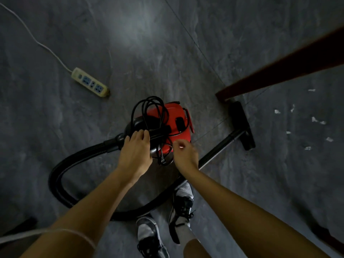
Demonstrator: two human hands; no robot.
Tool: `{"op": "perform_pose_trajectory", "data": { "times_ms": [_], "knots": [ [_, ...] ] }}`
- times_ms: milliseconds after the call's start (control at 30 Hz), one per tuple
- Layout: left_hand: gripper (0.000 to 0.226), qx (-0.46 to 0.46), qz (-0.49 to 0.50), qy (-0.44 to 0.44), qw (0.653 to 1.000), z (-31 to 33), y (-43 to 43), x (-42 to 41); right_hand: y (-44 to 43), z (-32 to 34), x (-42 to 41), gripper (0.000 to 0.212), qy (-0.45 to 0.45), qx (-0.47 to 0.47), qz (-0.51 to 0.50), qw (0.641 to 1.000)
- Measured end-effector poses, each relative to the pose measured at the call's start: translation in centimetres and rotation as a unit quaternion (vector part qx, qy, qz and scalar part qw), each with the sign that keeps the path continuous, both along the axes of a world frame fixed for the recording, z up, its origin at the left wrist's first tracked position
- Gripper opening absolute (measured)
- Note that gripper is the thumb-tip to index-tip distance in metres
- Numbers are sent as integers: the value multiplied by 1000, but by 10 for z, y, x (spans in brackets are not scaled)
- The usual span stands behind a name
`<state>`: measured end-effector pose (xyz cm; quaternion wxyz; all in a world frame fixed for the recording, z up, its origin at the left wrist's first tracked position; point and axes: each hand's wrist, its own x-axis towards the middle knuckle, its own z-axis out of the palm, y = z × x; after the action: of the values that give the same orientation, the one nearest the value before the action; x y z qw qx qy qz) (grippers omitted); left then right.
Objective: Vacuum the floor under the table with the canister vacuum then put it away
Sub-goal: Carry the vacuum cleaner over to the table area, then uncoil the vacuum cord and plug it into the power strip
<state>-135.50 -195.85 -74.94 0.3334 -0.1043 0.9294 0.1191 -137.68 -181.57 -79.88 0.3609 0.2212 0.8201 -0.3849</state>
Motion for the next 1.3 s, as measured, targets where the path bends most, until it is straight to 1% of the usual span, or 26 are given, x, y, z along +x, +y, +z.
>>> {"op": "perform_pose_trajectory", "data": {
  "times_ms": [67, 133, 267, 300, 333, 367, 400, 433, 533, 567, 600, 667, 733, 767, 867, 933, 967, 1033, 1100, 1200, 1233, 1300],
  "knots": [
    [74, -7, -5, -26, 1000, 0, -4, 4, -19, 3, -4, 40, -26, -33, 5, 999],
    [82, -7, 0, -48, 999, -4, -4, 7, -35, 0, -11, 51, -54, -45, -10, 998],
    [82, -14, 27, -46, 998, -11, 6, 6, -45, -10, -18, 60, -86, -89, -41, 991],
    [81, -16, 32, -41, 998, -12, 7, 7, -43, -10, -16, 66, -93, -111, -33, 989],
    [80, -16, 38, -35, 999, -14, 8, 9, -39, -12, -13, 78, -95, -131, -12, 987],
    [81, -16, 41, -31, 999, -15, 8, 10, -36, -12, -10, 91, -95, -142, 24, 985],
    [82, -17, 39, -30, 999, -15, 8, 11, -32, -13, -6, 97, -90, -140, 64, 984],
    [82, -18, 36, -30, 999, -16, 8, 13, -29, -14, -2, 91, -76, -129, 92, 984],
    [76, -18, 46, -17, 999, -18, 9, 14, -31, -16, 15, 42, -10, -59, 120, 991],
    [74, -15, 53, -18, 998, -19, 10, 13, -32, -16, 21, 32, 3, -17, 131, 991],
    [73, -13, 56, -25, 998, -19, 11, 12, -32, -13, 28, 32, 14, 21, 147, 989],
    [80, -19, 50, -43, 998, -19, 13, 11, -23, -11, 46, 36, 41, 79, 215, 973],
    [86, -25, 42, -53, 997, -18, 13, 9, -1, -7, 69, 34, 36, 131, 291, 947],
    [83, -25, 39, -54, 997, -17, 13, 8, 14, -4, 80, 33, 26, 155, 309, 938],
    [77, -30, 26, -73, 997, -9, 12, 3, 57, 10, 105, 29, 39, 208, 292, 933],
    [80, -38, 21, -71, 997, -3, 12, 2, 76, 18, 108, 25, 79, 259, 263, 926],
    [82, -42, 11, -57, 997, 0, 13, 2, 82, 22, 107, 22, 104, 274, 250, 923],
    [83, -37, -25, -4, 999, 6, 22, 5, 92, 27, 103, 27, 157, 288, 239, 914],
    [87, 12, -72, 25, 997, 12, 39, 8, 98, 33, 97, 34, 229, 281, 236, 901],
    [96, 95, -132, -24, 986, 21, 67, 11, 103, 45, 87, 26, 336, 251, 208, 884],
    [93, 102, -143, -24, 984, 22, 73, 11, 105, 48, 84, 24, 363, 242, 198, 878],
    [76, 91, -171, 32, 981, 24, 78, 8, 112, 54, 79, 22, 406, 223, 190, 866]
  ]
}}
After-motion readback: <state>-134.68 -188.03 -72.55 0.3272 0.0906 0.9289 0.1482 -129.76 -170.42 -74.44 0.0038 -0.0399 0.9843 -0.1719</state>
